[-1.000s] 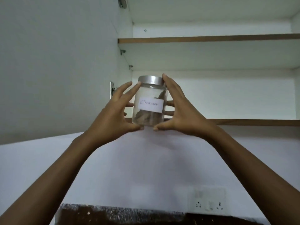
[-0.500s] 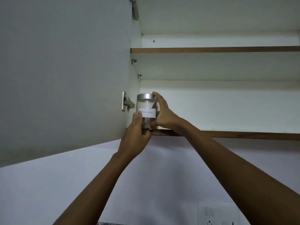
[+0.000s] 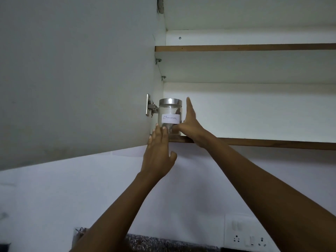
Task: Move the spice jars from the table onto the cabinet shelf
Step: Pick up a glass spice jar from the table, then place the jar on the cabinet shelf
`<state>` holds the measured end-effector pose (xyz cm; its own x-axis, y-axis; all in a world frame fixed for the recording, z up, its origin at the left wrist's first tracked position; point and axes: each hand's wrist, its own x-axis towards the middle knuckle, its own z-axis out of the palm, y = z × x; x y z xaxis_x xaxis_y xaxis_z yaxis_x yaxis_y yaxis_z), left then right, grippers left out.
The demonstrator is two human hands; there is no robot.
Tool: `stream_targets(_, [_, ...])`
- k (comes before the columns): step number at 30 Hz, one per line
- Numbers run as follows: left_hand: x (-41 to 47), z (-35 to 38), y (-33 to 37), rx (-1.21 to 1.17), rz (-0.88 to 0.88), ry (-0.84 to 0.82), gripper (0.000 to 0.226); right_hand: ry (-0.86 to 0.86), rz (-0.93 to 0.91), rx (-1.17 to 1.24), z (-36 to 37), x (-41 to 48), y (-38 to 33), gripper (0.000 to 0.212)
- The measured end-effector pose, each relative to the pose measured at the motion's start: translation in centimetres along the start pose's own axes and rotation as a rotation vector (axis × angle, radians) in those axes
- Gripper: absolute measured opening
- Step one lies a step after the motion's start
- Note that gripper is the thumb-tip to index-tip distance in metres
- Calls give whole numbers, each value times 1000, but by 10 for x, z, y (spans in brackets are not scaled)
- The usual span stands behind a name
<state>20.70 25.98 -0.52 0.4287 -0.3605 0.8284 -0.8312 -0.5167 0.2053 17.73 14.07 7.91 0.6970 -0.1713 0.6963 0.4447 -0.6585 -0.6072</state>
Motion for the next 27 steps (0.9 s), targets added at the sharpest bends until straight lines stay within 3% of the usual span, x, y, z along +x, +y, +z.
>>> stream_targets(4, [-51,-23,9,-74,63,138,51,250,-138,-156,0,-72,-6,60])
stream_targets(8, [-105,-40,26,-17,103,177,34,223,-223,-215,-9,-157,8,25])
stream_targets(15, [-200,-26,89,-142,85,20,33,56,-45,-116,-35,-291,25,15])
stream_targets(23, [-337,9,146,-339,24,-353,42,-137,249,29,-43,-453,60,18])
stream_targets(27, [-401,17,165,-427,-42,-488,31,-214,431,64,-43,-523,67,16])
